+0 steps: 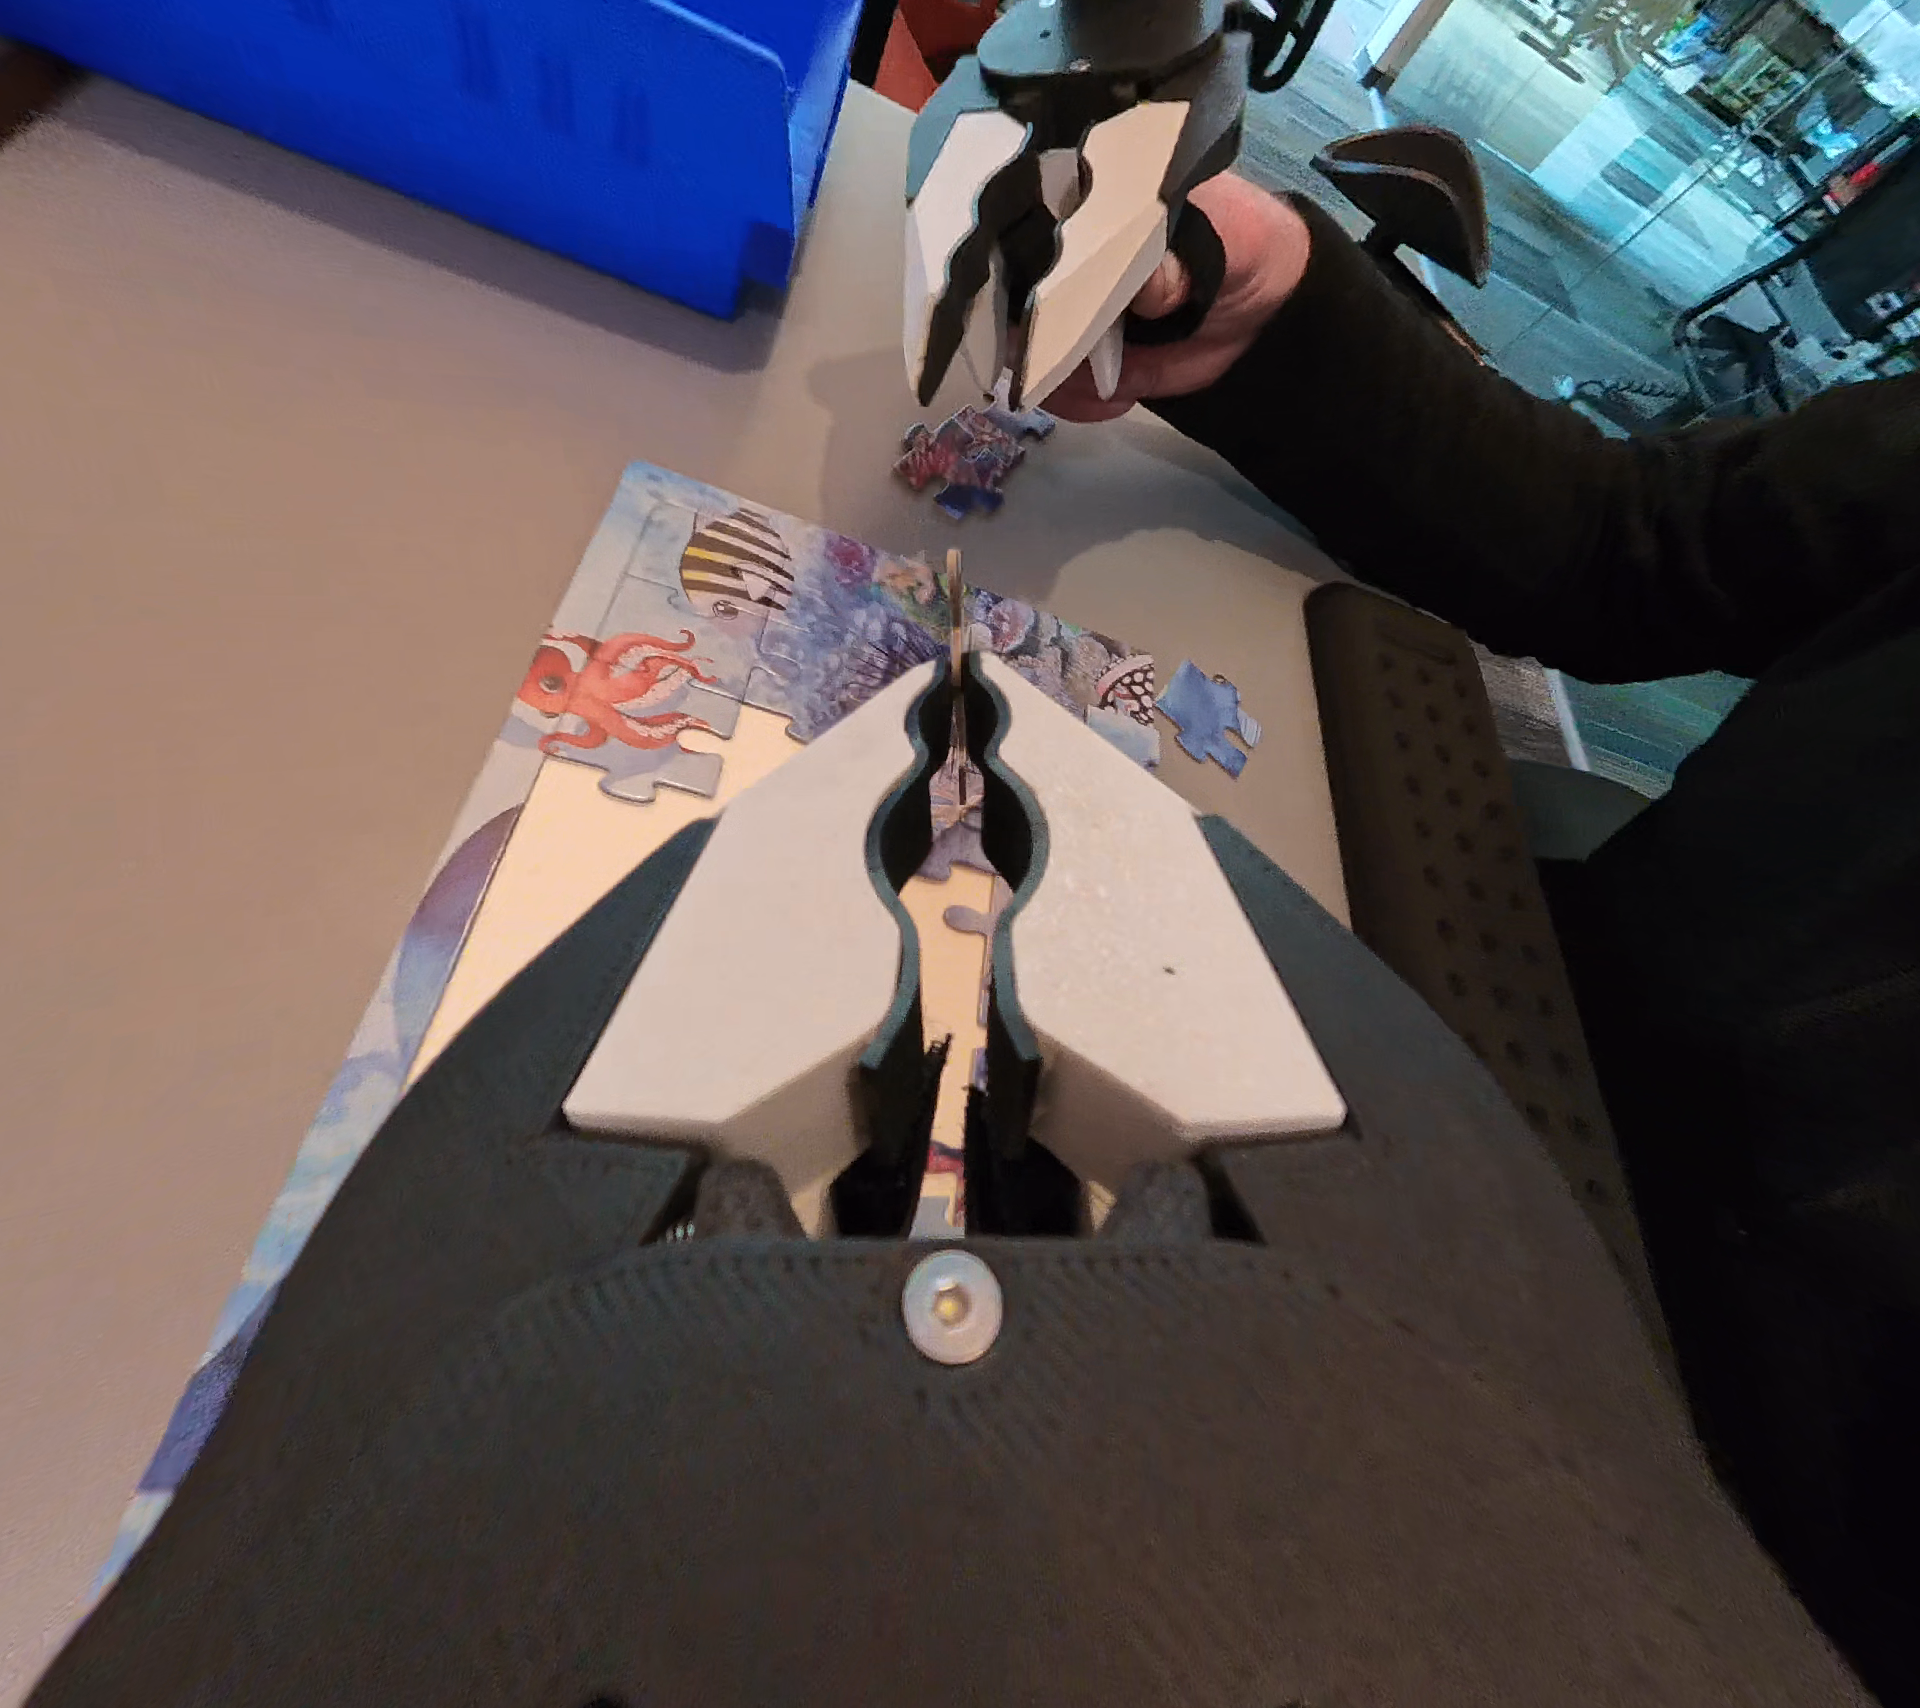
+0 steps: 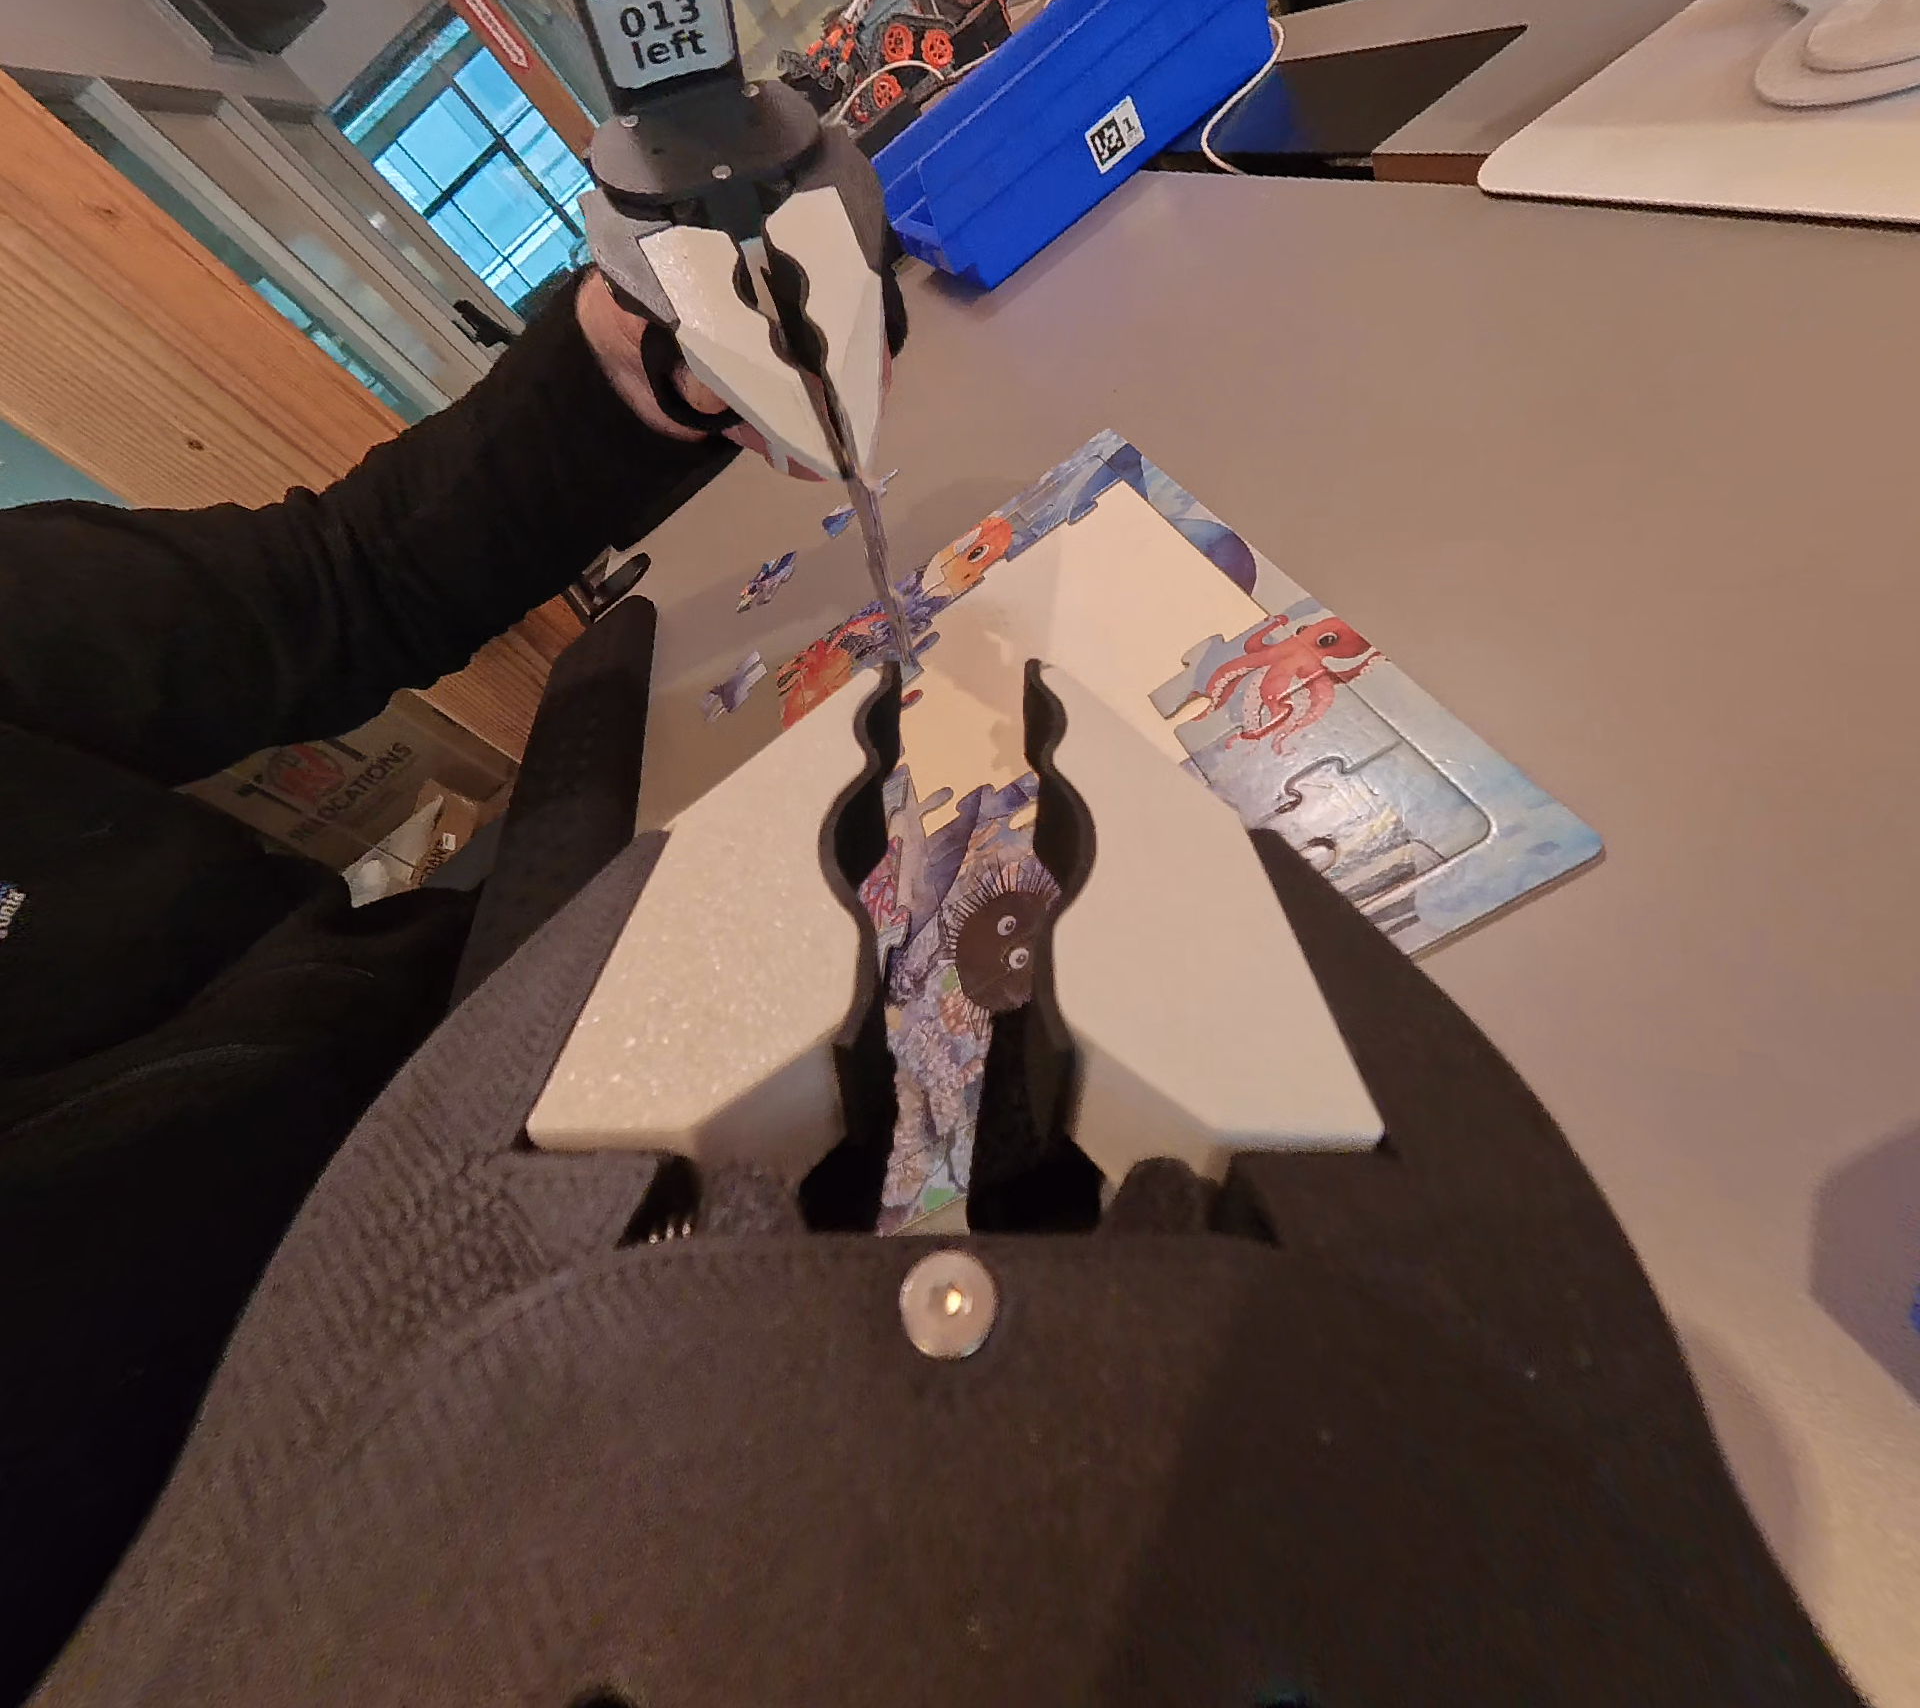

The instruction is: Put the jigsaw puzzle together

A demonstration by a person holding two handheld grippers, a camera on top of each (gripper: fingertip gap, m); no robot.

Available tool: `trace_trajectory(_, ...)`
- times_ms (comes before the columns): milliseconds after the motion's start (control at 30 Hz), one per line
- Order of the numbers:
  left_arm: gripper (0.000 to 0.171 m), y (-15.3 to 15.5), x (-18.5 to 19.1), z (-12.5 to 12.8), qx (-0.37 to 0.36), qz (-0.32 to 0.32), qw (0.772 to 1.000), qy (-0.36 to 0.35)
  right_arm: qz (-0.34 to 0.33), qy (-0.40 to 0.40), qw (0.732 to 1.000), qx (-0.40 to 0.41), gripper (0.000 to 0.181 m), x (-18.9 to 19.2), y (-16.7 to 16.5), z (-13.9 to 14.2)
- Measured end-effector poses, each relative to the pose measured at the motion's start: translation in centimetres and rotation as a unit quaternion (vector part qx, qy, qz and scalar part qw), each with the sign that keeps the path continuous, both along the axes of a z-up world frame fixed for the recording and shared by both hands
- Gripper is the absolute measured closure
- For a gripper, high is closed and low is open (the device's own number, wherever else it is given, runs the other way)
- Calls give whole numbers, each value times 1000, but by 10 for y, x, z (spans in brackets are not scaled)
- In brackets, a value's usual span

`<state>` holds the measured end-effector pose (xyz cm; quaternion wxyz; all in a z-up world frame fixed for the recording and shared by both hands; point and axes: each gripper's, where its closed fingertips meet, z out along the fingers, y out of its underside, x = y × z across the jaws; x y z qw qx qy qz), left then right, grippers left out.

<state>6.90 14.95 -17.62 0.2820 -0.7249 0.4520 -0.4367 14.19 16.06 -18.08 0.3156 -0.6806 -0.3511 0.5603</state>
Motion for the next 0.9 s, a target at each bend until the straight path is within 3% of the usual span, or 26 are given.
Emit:
trace_trajectory(267, 171, 10, 29, -53, -72, -33, 995, 57, -4, -4, 1000, -7, 161, 3, 3, -4)
trace_trajectory(400, 171, 21, 22, -63, -112, -6, 993, 49, -2, 1, 1000, -6, 160, 3, 2, -1)
trace_trajectory(600, 171, 25, 15, -65, -139, 15, 990, 19, -1, 3, 1000, -4, 160, 2, 0, 2)
trace_trajectory(800, 171, 12, 22, -41, -136, -10, 991, -8, -2, 1, 1000, -6, 160, 2, 2, 0)
trace_trajectory(900, 171, 9, 21, -53, -152, -6, 988, 8, -1, 2, 1000, -6, 160, 2, 1, 0)
